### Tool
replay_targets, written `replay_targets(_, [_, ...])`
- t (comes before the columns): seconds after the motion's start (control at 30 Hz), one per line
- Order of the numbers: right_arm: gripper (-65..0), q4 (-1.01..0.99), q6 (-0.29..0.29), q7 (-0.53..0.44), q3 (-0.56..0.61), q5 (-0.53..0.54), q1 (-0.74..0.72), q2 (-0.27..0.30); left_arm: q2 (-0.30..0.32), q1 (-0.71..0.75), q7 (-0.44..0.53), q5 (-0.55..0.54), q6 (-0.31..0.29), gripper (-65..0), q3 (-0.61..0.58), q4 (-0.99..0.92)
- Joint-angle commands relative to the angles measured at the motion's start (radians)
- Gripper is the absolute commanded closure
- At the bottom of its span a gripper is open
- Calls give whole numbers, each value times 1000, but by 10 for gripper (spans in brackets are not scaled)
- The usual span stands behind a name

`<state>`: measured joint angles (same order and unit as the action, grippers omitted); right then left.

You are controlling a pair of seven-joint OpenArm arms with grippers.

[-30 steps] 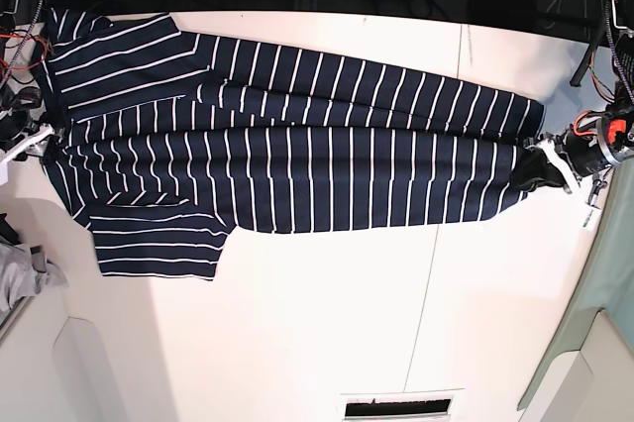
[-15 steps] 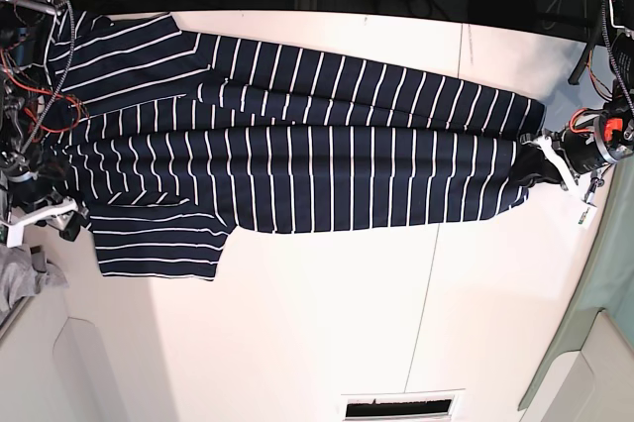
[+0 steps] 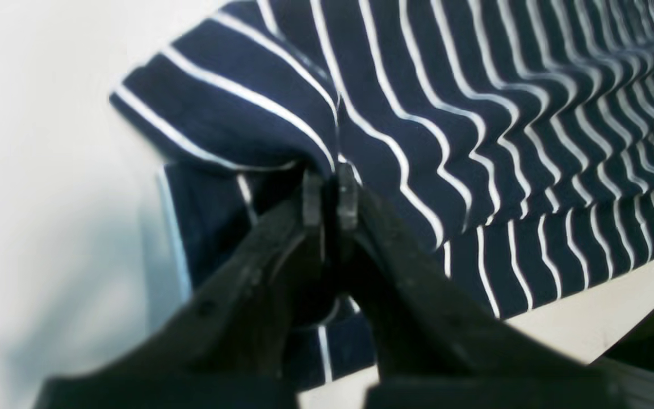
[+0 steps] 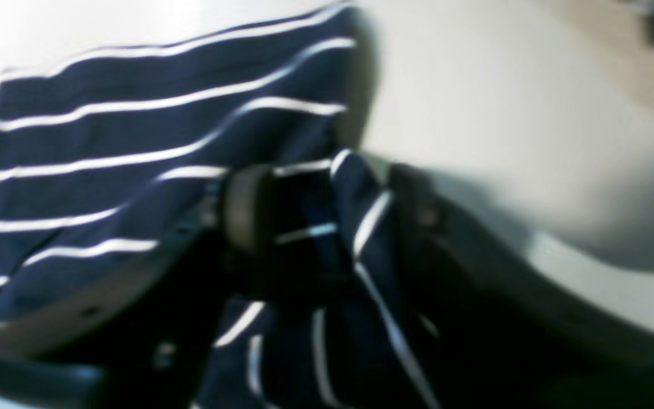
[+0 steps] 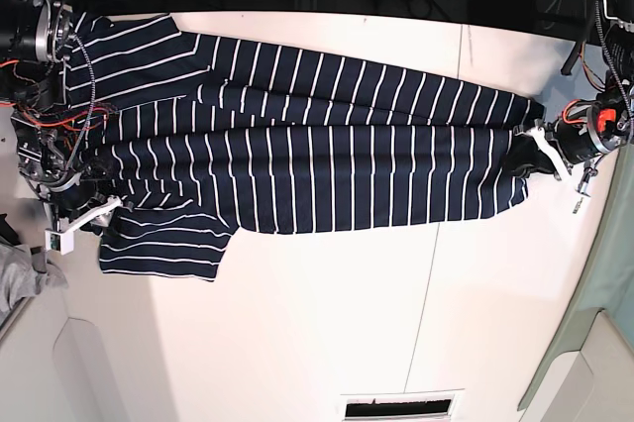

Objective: Layout the t-shirt on the table in an organized manner, then fold the t-shirt properly
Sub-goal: 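Lift the hem edge with both grippers and fold it toward the shoulder fold, then lay the hem fold down and regrasp the shirt ends with both grippers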

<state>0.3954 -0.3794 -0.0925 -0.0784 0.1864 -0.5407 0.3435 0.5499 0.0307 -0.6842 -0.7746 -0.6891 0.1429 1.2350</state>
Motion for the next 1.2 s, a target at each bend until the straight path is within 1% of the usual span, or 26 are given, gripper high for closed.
replay_targets(0.0, [-216, 14, -19, 21, 1, -4, -16, 2, 17, -9, 12, -14, -9, 0, 6, 15])
replay_targets(0.07, [-129, 31, -29, 21, 1, -4, -16, -2, 16, -8, 10, -13, -9, 0, 7, 15])
replay_targets(0.13, [-19, 60, -29, 21, 0, -11, -16, -9, 16, -9, 10, -14, -9, 0, 7, 15])
replay_targets(0.17, [0, 79, -32, 22, -1, -23, -16, -13, 16, -11, 10, -15, -9, 0, 7, 15])
replay_targets(0.2, [0, 99, -43, 22, -1, -40, -16, -14, 16, -14, 10, -19, -9, 0, 7, 15])
replay_targets(0.27, [0, 145, -103, 34, -1, -86, -15, -11, 19, -20, 10, -39, -9, 0, 7, 15])
replay_targets(0.3, [0, 172, -122, 55, -2, -100, -13, -10, 20, -26, 6, -52, -9, 0, 7, 15])
replay_targets(0.4, [0, 288, -122, 144, -30, -100, 21, -9, 41, -36, -10, -90, -9, 0, 7, 17])
replay_targets(0.5, [0, 445, -123, 179, -90, -78, 104, -2, 79, -35, -25, -120, -9, 0, 7, 20])
replay_targets(0.6, [0, 609, -130, 225, -146, 6, 206, 12, 120, -36, -62, -165, -9, 0, 7, 20])
replay_targets(0.7, [0, 747, -152, 274, -183, 87, 299, 24, 147, -35, -112, -222, -9, 0, 7, 21])
replay_targets(0.87, [0, 949, -156, 285, -193, 159, 475, 55, 158, -3, -212, -265, -9, 0, 7, 77])
replay_targets(0.97, [0, 1071, -157, 285, -201, 166, 594, 70, 185, 41, -215, -292, -9, 0, 7, 138])
replay_targets(1.07, [0, 1170, -156, 284, -218, 166, 697, 71, 208, 68, -215, -291, -9, 0, 7, 168])
replay_targets(1.17, [0, 1217, -156, 284, -240, 167, 772, 71, 212, 72, -218, -290, -9, 0, 7, 167])
